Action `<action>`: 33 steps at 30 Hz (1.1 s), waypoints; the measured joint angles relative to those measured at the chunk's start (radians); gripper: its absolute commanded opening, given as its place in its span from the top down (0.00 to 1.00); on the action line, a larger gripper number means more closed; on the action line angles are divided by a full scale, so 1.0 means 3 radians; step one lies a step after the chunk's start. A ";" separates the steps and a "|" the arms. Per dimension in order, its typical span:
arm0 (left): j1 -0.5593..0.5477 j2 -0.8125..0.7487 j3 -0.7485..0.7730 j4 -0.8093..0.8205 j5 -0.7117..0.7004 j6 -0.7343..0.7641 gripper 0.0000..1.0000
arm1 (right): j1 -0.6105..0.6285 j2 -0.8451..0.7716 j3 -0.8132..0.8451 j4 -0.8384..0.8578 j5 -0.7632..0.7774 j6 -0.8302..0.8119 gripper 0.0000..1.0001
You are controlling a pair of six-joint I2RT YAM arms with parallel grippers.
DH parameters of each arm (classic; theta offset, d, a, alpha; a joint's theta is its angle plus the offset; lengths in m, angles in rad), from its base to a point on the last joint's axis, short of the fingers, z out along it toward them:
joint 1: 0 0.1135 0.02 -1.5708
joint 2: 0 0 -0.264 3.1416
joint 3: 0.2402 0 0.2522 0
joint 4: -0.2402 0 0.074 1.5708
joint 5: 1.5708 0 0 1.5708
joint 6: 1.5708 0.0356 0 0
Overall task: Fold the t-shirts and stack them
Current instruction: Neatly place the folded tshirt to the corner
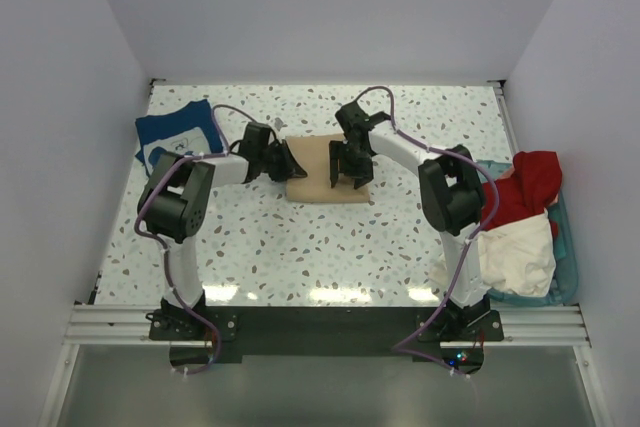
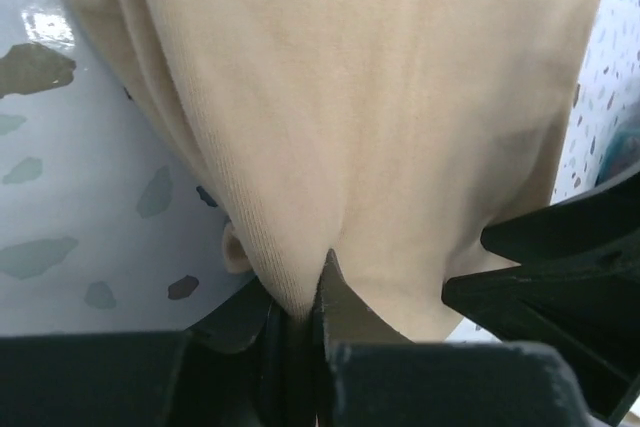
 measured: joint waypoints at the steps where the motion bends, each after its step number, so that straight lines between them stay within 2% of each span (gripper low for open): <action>1: -0.0004 0.0000 0.0018 -0.0036 -0.0023 0.0010 1.00 | 0.0000 0.0000 -0.0003 0.0001 -0.0006 -0.0001 0.33; 12: -0.0047 0.0003 0.0716 -0.1246 -0.0633 0.0673 1.00 | 0.0009 -0.0041 -0.0055 -0.0003 -0.0055 -0.0025 0.32; 18: 0.0107 0.0003 0.1052 -0.1770 -0.1057 0.1119 1.00 | 0.0005 -0.0154 -0.0175 -0.0046 -0.0047 -0.0047 0.32; 25: 0.0303 0.0008 0.1453 -0.2235 -0.1558 0.1584 1.00 | 0.0004 -0.0177 -0.0360 -0.0089 -0.0045 -0.0055 0.32; 33: 0.0490 0.0072 0.1781 -0.2514 -0.1849 0.1911 1.00 | 0.0004 -0.0182 -0.0430 -0.0102 -0.0042 -0.0056 0.32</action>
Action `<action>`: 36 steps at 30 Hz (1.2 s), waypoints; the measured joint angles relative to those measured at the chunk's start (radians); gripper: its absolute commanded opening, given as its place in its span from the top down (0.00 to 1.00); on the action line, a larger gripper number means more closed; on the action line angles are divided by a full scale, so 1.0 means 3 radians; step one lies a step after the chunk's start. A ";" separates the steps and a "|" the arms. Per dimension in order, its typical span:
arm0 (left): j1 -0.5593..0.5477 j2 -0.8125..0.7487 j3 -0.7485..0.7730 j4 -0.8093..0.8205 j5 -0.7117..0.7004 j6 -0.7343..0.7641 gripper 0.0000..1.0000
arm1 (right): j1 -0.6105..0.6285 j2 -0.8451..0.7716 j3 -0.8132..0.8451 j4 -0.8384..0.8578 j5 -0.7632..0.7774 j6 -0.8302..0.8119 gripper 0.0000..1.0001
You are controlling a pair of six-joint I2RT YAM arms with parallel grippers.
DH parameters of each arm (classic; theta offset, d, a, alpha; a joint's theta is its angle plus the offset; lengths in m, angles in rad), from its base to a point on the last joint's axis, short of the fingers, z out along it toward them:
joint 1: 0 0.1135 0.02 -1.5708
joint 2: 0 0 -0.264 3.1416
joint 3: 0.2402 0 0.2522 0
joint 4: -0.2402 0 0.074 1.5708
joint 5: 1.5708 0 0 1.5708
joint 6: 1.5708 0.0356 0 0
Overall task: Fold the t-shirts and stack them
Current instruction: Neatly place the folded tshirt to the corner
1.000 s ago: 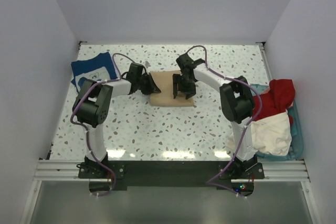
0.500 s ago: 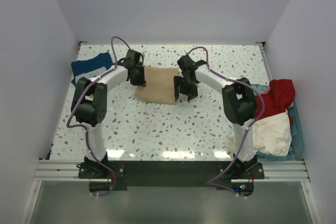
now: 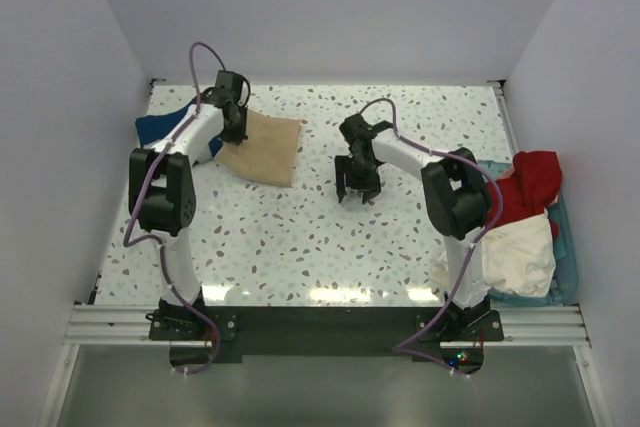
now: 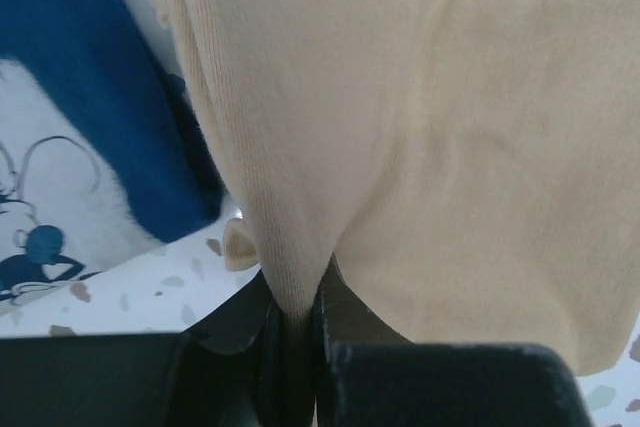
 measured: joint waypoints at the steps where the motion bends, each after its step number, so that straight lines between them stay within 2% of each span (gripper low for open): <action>1: 0.0031 0.0010 0.0043 -0.0034 -0.0031 0.0027 1.00 | 0.0000 -0.0003 -0.0009 0.0001 0.0000 0.0000 0.32; 11: 0.0305 0.0034 0.0529 -0.0289 -0.0172 0.0202 1.00 | 0.0000 -0.0060 -0.0111 0.0015 0.0005 -0.0004 0.32; 22: 0.0561 0.0192 0.1358 -0.0534 -0.0117 0.0343 1.00 | 0.0000 -0.0078 -0.0139 0.0023 0.0004 -0.0004 0.32; 36: 0.0813 0.0192 0.1476 -0.0576 0.0074 0.0343 1.00 | 0.0000 -0.0079 -0.0150 0.0023 -0.0003 -0.0003 0.32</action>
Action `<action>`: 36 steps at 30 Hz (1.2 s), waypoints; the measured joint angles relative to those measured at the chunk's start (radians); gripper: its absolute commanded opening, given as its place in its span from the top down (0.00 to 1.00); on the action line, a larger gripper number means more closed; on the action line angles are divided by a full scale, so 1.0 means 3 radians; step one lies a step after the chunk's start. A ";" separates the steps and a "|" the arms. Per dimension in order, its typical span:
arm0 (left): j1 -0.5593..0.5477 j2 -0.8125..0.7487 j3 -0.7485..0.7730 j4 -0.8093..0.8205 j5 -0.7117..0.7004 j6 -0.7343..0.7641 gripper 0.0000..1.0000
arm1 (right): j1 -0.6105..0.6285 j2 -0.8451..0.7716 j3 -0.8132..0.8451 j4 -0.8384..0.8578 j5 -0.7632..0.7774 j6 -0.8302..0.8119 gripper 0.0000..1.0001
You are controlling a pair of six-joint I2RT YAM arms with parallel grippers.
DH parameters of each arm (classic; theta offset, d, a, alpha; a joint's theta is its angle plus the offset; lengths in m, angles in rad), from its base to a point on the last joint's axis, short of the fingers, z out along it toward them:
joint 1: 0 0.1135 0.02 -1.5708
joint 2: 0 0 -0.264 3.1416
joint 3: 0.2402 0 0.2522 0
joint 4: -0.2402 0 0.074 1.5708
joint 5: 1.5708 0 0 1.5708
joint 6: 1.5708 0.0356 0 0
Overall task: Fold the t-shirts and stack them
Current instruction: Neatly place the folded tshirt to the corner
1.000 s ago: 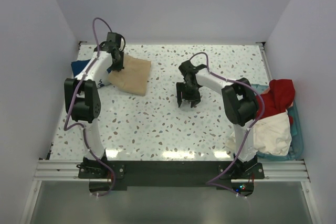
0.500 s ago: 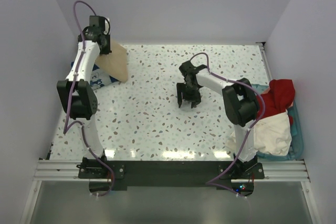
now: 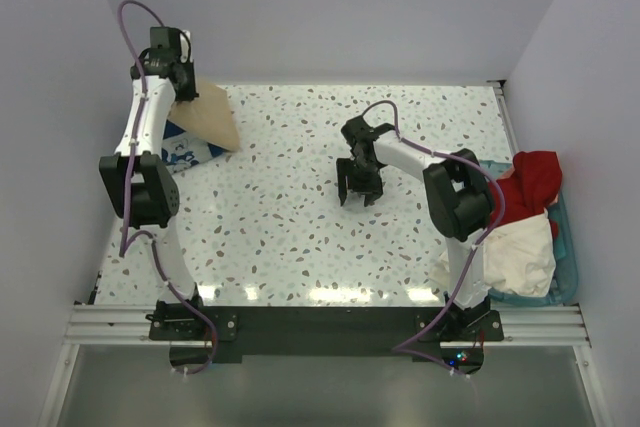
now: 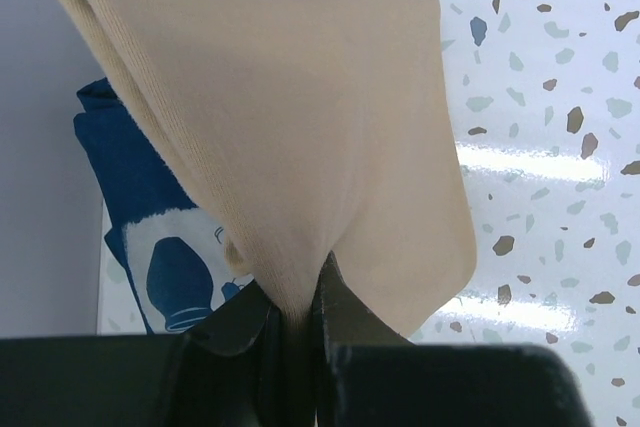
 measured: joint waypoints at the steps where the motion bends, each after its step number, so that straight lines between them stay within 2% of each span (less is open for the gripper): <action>1: 0.0019 0.0000 0.0000 0.0001 0.0017 0.0000 1.00 | 0.0000 0.0000 0.0000 0.0001 0.0000 0.0000 0.32; 14: 0.0223 -0.0033 -0.0111 0.0056 0.0111 0.0000 1.00 | 0.0000 -0.0045 -0.0064 0.0038 -0.0006 0.0003 0.32; 27: 0.0469 -0.0303 -0.0797 0.0329 0.0139 0.0000 1.00 | 0.0000 -0.0056 -0.0090 0.0055 -0.0008 0.0003 0.32; 36: 0.0718 -0.0308 -0.1048 0.0464 0.0195 0.0001 1.00 | 0.0000 -0.0076 -0.0121 0.0066 -0.0011 0.0004 0.32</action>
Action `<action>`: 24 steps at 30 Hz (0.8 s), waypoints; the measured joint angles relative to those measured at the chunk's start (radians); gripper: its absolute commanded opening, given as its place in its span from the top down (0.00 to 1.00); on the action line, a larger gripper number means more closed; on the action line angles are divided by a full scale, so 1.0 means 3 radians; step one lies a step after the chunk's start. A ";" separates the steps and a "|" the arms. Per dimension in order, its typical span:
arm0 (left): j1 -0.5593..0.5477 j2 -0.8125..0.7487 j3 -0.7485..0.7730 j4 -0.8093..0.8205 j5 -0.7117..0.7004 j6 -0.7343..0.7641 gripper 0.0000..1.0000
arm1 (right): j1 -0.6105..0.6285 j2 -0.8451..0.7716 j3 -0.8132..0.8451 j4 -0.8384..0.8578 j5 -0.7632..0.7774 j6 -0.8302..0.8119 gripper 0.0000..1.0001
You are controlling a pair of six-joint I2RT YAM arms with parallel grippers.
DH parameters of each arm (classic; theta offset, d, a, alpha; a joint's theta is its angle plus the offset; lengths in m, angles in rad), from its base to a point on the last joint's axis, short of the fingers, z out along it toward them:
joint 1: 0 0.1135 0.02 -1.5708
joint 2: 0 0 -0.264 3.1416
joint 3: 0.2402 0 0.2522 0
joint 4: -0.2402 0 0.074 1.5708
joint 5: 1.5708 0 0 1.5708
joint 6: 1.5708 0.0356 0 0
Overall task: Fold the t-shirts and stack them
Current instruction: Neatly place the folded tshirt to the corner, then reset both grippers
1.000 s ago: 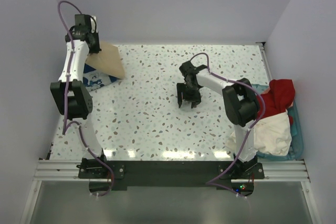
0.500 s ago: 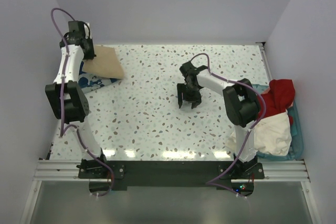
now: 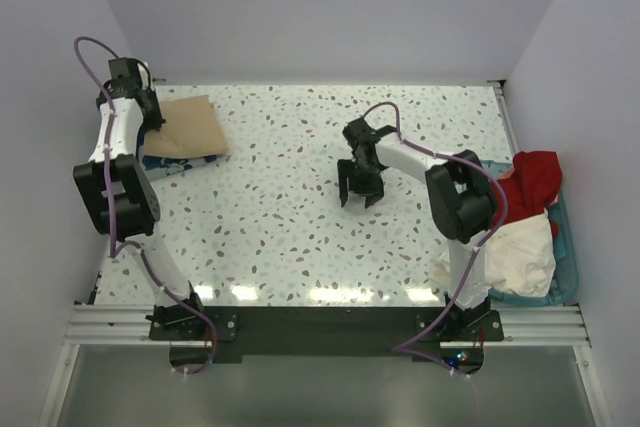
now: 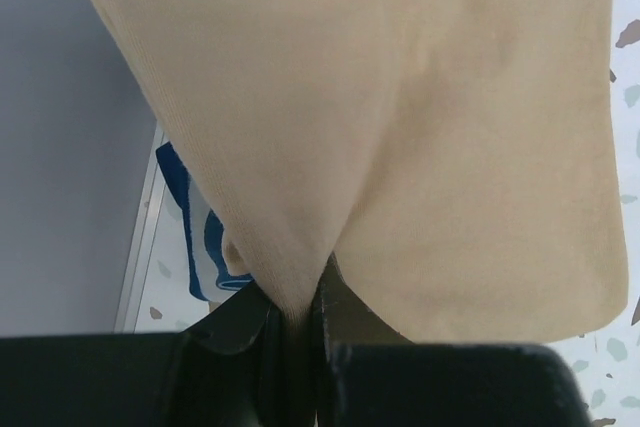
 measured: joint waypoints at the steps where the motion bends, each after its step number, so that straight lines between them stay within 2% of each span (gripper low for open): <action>1: 0.0024 0.0001 -0.0009 0.0014 0.0009 0.0000 1.00 | 0.0000 -0.0004 -0.0005 0.0003 -0.0001 0.0000 0.32; 3: 0.0069 0.0008 -0.0013 0.0038 0.0020 -0.0003 1.00 | 0.0000 -0.0025 -0.0033 0.0003 -0.0004 0.0000 0.32; 4: 0.0093 0.0014 -0.0013 0.0053 0.0020 -0.0004 0.93 | 0.0000 -0.0037 -0.0052 0.0003 -0.0004 0.0000 0.32; 5: 0.0111 0.0019 -0.0013 0.0058 0.0019 -0.0006 0.68 | 0.0000 -0.0045 -0.0066 -0.0001 -0.0004 0.0000 0.32; 6: 0.0131 0.0028 -0.0013 0.0058 0.0015 -0.0006 0.56 | 0.0000 -0.0057 -0.0084 0.0004 -0.0003 0.0000 0.32; 8: 0.0177 0.0047 -0.0013 0.0057 -0.0039 -0.0061 0.38 | 0.0000 -0.0090 -0.0120 -0.0001 -0.0001 0.0003 0.32; 11: 0.0253 0.0057 -0.0013 0.0057 -0.0165 -0.0168 0.24 | 0.0000 -0.0149 -0.0161 -0.0005 -0.0001 0.0003 0.32; 19: 0.0333 -0.0098 -0.0231 0.0161 -0.0350 -0.0360 0.19 | 0.0000 -0.0411 -0.0252 -0.0004 0.0010 0.0005 0.31; 24: 0.0324 -0.0661 -0.0813 0.0455 -0.0132 -0.0515 0.16 | 0.0000 -0.0618 -0.0389 0.0001 0.0048 0.0027 0.31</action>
